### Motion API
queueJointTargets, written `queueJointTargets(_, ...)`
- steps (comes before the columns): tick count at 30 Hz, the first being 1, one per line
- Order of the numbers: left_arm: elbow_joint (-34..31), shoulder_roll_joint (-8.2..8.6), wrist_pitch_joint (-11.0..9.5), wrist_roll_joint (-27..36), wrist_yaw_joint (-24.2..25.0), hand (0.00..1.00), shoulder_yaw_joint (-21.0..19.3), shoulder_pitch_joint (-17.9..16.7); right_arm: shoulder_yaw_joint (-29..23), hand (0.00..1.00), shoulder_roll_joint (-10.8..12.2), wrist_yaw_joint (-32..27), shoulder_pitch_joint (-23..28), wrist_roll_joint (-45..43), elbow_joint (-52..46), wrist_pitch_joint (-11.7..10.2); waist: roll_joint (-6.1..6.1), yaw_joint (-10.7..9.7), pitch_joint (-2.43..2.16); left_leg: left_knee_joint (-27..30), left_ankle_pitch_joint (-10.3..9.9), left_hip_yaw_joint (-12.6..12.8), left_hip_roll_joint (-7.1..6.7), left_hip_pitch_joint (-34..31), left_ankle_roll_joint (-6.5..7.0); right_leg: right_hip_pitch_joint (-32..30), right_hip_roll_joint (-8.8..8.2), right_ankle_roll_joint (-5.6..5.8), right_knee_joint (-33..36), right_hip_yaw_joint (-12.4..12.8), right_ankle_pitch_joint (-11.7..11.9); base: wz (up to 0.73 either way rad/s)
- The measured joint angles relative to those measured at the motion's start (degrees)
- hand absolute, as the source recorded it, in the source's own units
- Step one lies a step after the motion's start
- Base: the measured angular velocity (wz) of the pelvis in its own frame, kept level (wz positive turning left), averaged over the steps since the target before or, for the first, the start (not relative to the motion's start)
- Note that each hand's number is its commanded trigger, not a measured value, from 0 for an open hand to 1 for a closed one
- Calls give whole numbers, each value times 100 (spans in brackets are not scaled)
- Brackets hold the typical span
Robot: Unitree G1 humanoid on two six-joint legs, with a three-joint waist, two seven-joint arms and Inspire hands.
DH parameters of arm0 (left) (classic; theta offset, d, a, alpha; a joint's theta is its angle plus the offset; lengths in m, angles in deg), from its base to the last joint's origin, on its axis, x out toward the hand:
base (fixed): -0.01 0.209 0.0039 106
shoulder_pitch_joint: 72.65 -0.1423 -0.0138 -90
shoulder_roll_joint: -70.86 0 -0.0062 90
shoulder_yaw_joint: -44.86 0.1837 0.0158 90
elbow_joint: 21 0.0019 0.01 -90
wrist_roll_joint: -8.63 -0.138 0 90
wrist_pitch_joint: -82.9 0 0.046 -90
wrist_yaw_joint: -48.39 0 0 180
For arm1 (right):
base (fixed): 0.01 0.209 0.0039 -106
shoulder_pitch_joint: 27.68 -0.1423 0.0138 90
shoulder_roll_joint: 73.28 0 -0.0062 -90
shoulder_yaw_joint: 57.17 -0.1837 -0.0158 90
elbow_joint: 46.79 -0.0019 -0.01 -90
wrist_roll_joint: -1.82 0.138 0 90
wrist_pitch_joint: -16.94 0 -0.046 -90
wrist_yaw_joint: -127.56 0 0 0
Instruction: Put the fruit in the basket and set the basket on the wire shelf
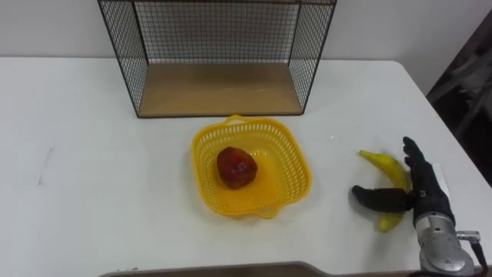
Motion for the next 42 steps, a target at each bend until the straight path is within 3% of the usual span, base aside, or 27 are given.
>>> queueJointTargets(2, 0, 1, 46, 0, 0, 0, -74, 0, -2, 0, 1, 44, -21, -46, 165, -1, -48, 9, -30, 2, -1, -36, 0, 35, -1, 53, 0, 0, 1, -34, 0, 10)
queueJointTargets(9, -209, 5, 297, -50, 1, 0, -123, -77, -45, 0, -4, 178, -192, -186, 585, 42, -35, 21, -41, 120, -16, -135, -1, 74, -3, 184, -1, -3, -5, -95, 2, 6)
queueJointTargets(10, -209, 6, 346, -51, 5, 0, -123, -77, -41, 55, -14, 204, -211, -210, 668, 41, -35, 23, -42, 146, -17, -151, -1, 70, -4, 185, -1, -5, -3, -107, 1, 6)
queueJointTargets(12, -209, 7, 405, -57, 11, 0, -125, -67, -53, 100, -34, 254, -280, -231, 782, 49, -41, 22, -43, 221, -28, -192, -4, 23, -5, 188, -1, -14, -13, -134, -5, 10)
queueJointTargets(16, -209, 1, 439, -54, 10, 0, -133, -117, -58, 100, -116, 209, -343, -319, 1117, -26, -83, 24, -89, 305, -40, -262, -37, 18, 18, 300, -15, -12, -106, -177, -5, 12)
queueJointTargets(28, -195, -37, 459, -53, -29, 0, -128, -87, -37, 100, -490, 67, -409, -1161, 1356, -34, -91, 61, -92, 273, -48, -342, -42, 59, 3, 408, 22, -15, -193, -176, -1, 3)
queueJointTargets(36, -197, -45, 485, -56, -159, 0, -128, 23, -50, 100, -512, -81, -410, -1481, 1357, 157, -92, 92, -95, 251, -86, -358, -6, 103, -21, 441, 63, -18, -187, -170, 2, 0)
queueJointTargets(42, -196, -54, 490, -56, -159, 0, -125, 52, -59, 100, -446, -88, -410, -1489, 1354, 168, -113, 70, -90, 249, -90, -354, 5, 110, -28, 445, 75, -27, -182, -166, 9, 0)
